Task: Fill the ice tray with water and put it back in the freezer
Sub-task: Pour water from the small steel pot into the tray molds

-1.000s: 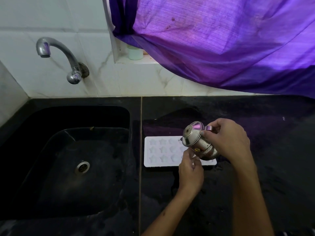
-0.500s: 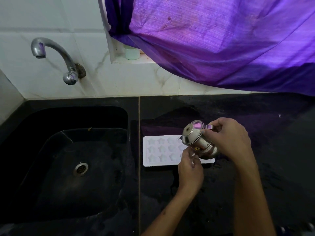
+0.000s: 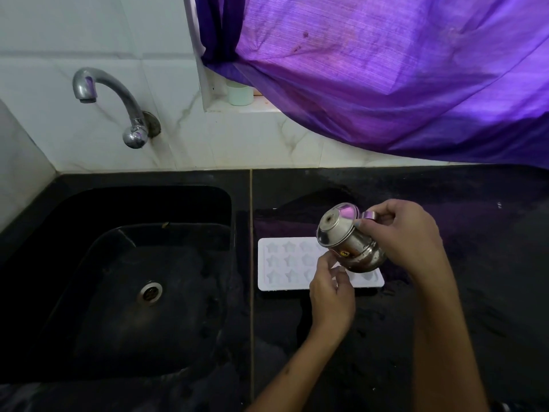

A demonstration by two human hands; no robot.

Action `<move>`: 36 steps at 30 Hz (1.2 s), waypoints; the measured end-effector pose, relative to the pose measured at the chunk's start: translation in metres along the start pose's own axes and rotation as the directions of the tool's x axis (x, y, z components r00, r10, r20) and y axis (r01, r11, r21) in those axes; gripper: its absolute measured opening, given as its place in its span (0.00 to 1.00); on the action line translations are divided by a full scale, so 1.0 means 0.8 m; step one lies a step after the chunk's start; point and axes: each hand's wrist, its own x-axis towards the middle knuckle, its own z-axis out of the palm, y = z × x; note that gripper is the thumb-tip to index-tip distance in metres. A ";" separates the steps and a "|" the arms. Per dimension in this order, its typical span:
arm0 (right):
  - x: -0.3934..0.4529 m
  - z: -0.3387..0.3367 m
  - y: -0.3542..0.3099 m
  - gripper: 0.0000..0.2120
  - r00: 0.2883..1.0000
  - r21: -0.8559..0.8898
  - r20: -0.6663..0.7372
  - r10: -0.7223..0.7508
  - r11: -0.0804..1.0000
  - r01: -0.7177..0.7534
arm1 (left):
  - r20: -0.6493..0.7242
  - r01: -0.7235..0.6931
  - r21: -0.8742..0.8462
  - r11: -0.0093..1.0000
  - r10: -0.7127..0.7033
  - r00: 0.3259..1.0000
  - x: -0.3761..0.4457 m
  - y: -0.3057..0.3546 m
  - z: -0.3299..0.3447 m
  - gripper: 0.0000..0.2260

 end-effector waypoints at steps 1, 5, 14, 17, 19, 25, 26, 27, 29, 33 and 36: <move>0.000 0.003 -0.002 0.05 1.000 -0.015 0.007 -0.009 1.000 0.009 | -0.006 0.007 0.002 1.000 -0.007 1.000 0.001 -0.001 -0.001 0.14; 0.002 0.012 -0.007 0.06 0.999 -0.086 0.024 -0.023 0.996 0.025 | -0.015 0.025 -0.001 1.000 -0.025 1.000 0.003 -0.003 -0.006 0.13; 0.003 0.025 -0.017 0.06 0.998 -0.163 0.025 -0.053 0.985 0.056 | 0.000 0.045 -0.001 0.999 -0.045 0.999 0.007 -0.007 -0.013 0.13; 0.004 0.028 -0.018 0.06 0.998 -0.166 0.022 -0.057 0.984 0.060 | 0.002 0.050 -0.009 0.999 -0.050 0.999 0.007 -0.009 -0.015 0.12; 0.005 0.030 -0.019 0.06 0.998 -0.171 0.019 -0.057 0.984 0.059 | 0.002 0.054 -0.012 0.998 -0.054 0.999 0.008 -0.009 -0.016 0.11; 0.004 0.032 -0.018 0.06 0.999 -0.165 0.022 -0.047 0.985 0.050 | 0.008 0.064 -0.011 0.998 -0.063 0.998 0.009 -0.012 -0.017 0.12; 0.004 0.031 -0.018 0.06 0.999 -0.160 0.022 -0.048 0.986 0.051 | 0.009 0.064 -0.012 0.998 -0.064 0.998 0.008 -0.012 -0.016 0.13; 0.003 0.031 -0.017 0.05 0.999 -0.155 0.021 -0.047 0.987 0.050 | 0.009 0.062 -0.011 0.998 -0.062 0.998 0.008 -0.012 -0.017 0.13; 0.002 0.029 -0.016 0.04 0.999 -0.148 0.020 -0.040 0.988 0.043 | 0.006 0.057 -0.009 0.998 -0.057 0.998 0.007 -0.013 -0.017 0.13; 0.000 0.023 -0.014 0.04 0.999 -0.108 0.027 -0.024 0.994 0.027 | 0.003 0.043 -0.007 0.999 -0.043 0.999 0.007 -0.013 -0.018 0.13; -0.002 0.018 -0.014 0.04 0.999 -0.049 0.032 -0.006 0.999 0.008 | -0.009 0.028 -0.016 0.999 -0.029 1.000 0.007 -0.011 -0.019 0.13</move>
